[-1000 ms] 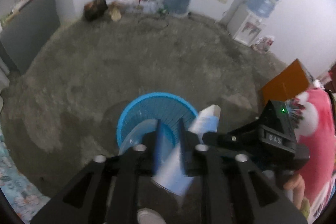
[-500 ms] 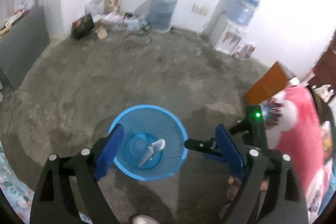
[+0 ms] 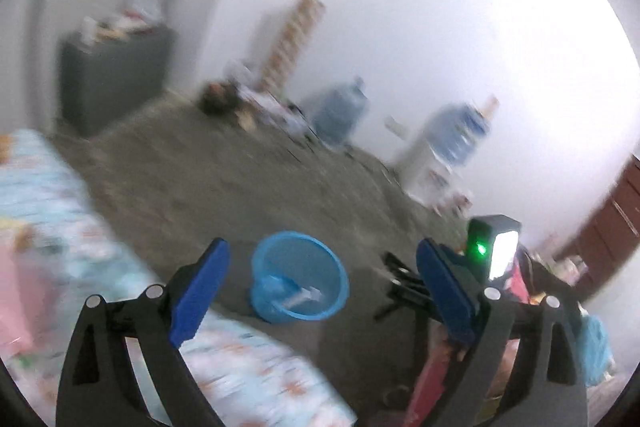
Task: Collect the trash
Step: 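Grasp the pink sponge with the right gripper while the left gripper grasps the clear plastic bag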
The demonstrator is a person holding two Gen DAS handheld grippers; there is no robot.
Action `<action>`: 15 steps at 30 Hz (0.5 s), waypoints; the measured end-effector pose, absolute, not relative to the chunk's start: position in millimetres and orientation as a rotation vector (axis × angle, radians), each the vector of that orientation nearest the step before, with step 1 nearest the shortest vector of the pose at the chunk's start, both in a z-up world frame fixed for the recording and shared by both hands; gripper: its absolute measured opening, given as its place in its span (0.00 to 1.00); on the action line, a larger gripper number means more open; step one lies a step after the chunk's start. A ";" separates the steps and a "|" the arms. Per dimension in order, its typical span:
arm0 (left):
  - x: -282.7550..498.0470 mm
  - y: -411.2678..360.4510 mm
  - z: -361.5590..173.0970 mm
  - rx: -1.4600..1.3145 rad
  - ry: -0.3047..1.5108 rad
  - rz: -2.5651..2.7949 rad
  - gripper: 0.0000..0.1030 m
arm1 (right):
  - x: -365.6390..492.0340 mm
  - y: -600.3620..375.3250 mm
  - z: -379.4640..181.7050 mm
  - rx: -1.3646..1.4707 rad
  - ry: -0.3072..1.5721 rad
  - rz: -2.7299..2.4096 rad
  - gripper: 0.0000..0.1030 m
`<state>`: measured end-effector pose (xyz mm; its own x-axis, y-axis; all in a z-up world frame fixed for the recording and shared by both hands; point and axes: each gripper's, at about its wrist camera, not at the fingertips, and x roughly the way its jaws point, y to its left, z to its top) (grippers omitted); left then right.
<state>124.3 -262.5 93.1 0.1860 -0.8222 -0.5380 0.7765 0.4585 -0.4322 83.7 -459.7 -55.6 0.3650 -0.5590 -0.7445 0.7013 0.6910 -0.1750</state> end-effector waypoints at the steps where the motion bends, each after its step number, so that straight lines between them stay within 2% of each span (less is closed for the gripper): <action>1: 122.9 -235.2 99.6 -0.083 0.771 -1.091 0.89 | 84.9 -447.7 -49.5 0.130 0.872 -0.790 0.92; 4: 117.1 -159.4 114.4 -0.116 0.700 -0.965 0.90 | 87.6 -425.2 -34.4 0.109 0.807 -0.654 0.92; 9: 104.0 -55.8 127.1 -0.158 0.621 -0.740 0.90 | 94.8 -404.8 -11.4 0.259 0.623 -0.341 0.92; 15: 110.6 18.3 119.2 -0.203 0.611 -0.622 0.90 | 150.1 -377.0 -2.7 0.379 0.665 0.007 0.92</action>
<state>110.6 18.3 119.2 0.6446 -0.5999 -0.4738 0.4838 0.8000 -0.3548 150.1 -377.0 -2.7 0.7895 0.1267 -0.6006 0.1132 0.9316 0.3453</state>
